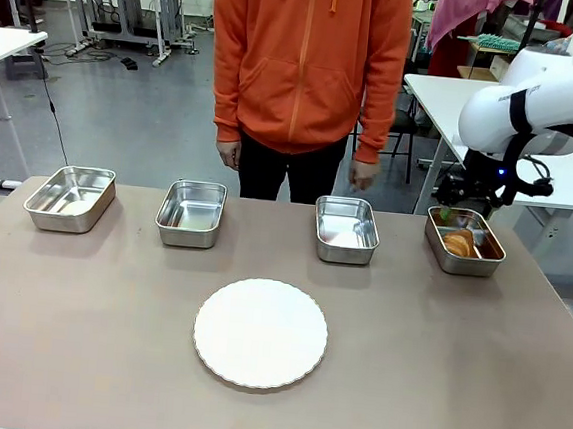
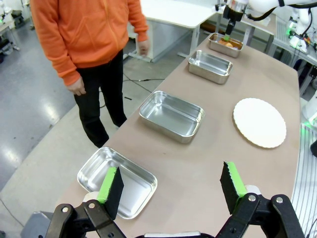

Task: Place the bread in the container.
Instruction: Place the Butter Roll into the Airtight Container indicated by the human.

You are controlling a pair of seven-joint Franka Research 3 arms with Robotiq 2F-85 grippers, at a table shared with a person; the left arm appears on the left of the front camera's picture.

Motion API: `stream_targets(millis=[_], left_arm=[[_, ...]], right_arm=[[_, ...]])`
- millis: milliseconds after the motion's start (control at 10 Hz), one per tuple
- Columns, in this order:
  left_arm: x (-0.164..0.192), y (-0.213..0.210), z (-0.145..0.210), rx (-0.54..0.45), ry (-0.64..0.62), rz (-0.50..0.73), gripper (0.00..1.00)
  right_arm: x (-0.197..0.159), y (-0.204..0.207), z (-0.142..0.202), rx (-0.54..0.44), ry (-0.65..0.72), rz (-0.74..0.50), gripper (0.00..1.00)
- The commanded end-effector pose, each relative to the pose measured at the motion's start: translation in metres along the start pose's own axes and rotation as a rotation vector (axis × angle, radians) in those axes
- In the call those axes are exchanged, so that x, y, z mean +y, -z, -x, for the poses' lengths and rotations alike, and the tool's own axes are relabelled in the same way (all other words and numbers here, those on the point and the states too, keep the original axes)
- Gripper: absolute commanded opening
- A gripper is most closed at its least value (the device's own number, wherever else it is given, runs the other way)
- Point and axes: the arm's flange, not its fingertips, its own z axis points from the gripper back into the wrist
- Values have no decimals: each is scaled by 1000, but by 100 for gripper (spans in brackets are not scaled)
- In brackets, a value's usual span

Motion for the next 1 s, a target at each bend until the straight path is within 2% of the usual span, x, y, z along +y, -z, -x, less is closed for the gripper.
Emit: stream_targets(millis=[0, 300, 500, 800, 900], left_arm=[[-2, 0, -2, -10, 12, 3, 100], [-2, 0, -2, -10, 12, 3, 100], [-2, 0, -2, -10, 12, 3, 100], [-2, 0, -2, -10, 12, 3, 100], [-2, 0, -2, -10, 12, 3, 100]], right_arm=[[36, -39, 41, -97, 63, 34, 100], [97, -68, 93, -92, 94, 62, 100], [132, -65, 144, -101, 34, 67, 100], [149, -53, 210, -147, -75, 39, 100], [147, -52, 223, -144, -120, 24, 100]])
